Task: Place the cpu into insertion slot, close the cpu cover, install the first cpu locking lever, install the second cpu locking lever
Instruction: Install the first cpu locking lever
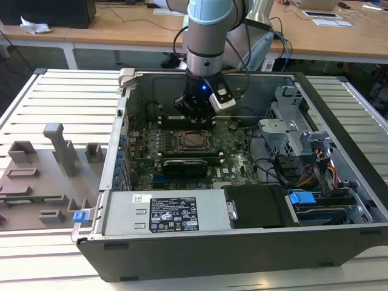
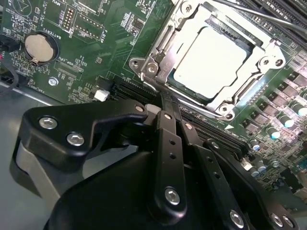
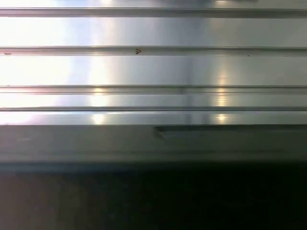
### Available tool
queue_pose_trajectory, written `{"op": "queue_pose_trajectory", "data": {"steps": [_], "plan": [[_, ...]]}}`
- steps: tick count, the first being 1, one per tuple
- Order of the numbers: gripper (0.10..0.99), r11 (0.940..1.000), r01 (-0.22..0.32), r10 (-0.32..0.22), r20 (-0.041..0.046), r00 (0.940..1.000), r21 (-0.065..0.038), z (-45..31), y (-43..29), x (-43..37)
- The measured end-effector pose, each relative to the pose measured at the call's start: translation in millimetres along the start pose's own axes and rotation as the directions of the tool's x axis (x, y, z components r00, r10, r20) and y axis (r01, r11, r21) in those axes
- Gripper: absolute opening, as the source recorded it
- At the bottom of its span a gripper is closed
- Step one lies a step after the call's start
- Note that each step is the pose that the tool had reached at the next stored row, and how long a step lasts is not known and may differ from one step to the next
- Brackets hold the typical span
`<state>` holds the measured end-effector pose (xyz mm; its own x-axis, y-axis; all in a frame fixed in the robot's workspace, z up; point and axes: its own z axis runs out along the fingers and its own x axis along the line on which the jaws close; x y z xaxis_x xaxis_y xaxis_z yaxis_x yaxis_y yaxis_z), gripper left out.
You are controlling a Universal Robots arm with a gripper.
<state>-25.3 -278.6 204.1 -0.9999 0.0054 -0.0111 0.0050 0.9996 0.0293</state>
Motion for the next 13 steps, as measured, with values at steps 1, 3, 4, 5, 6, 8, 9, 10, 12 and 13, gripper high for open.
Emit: {"op": "queue_pose_trajectory", "data": {"steps": [1,3,4,5,6,8,9,10,12,13], "plan": [[0.106,1.0,0.0,0.0,-0.0014,1.0,0.0,0.3,-0.2,-0.7],[0.106,1.0,0.0,0.0,-0.0045,1.0,0.0,1.2,-0.4,-2.1],[0.106,1.0,0.0,0.0,-0.0056,1.0,0.0,1.6,-0.4,-2.4],[0.106,1.0,0.0,0.0,-0.007,1.0,0.0,2.0,-0.5,-2.8],[0.106,1.0,0.0,0.0,-0.0087,1.0,0.0,2.4,-0.6,-3.3],[0.106,1.0,0.0,0.0,-0.011,0.9999,-0.001,2.7,-0.6,-4.5],[0.106,1.0,0.001,-0.001,-0.0114,0.9999,-0.003,2.8,-0.2,-5.4],[0.106,1.0,0.003,-0.003,-0.0112,0.9999,-0.004,2.9,0.3,-6.1],[0.106,1.0,0.005,-0.005,-0.0113,0.9999,-0.004,2.8,0.6,-6.4],[0.106,1.0,0.006,-0.006,-0.011,0.9999,-0.005,2.3,0.8,-6.4]]}}
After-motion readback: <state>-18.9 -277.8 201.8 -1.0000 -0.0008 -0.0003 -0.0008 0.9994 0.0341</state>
